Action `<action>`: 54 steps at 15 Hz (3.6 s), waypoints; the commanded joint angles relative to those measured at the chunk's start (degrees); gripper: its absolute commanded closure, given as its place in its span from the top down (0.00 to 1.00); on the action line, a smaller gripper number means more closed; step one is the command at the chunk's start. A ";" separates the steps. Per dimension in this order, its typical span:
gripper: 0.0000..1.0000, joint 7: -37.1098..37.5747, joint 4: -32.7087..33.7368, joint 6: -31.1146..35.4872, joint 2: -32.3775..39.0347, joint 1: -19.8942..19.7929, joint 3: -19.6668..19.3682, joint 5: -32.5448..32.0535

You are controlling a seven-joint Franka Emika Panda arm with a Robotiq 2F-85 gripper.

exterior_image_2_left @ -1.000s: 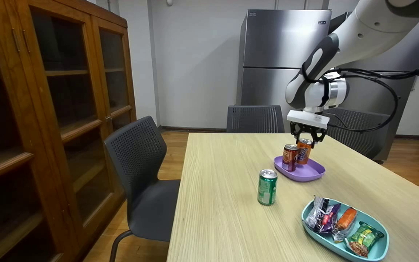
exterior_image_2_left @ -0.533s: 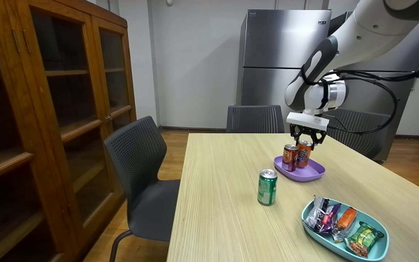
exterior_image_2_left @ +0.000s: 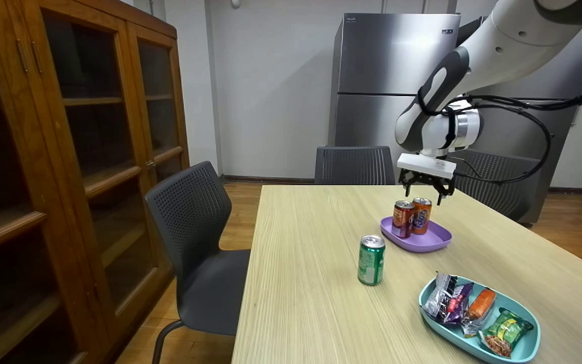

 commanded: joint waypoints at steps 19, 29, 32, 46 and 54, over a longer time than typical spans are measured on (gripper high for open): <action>1.00 -17.24 -35.39 7.61 -29.70 2.39 9.22 -5.11; 1.00 -40.83 -47.84 7.75 -38.21 -2.15 20.76 -2.77; 1.00 -47.65 -49.25 5.36 -38.38 -3.21 23.17 -2.54; 1.00 -52.16 -49.56 5.77 -35.36 -3.13 23.42 -4.03; 1.00 -52.38 -48.67 7.57 -32.08 -3.09 23.63 -4.76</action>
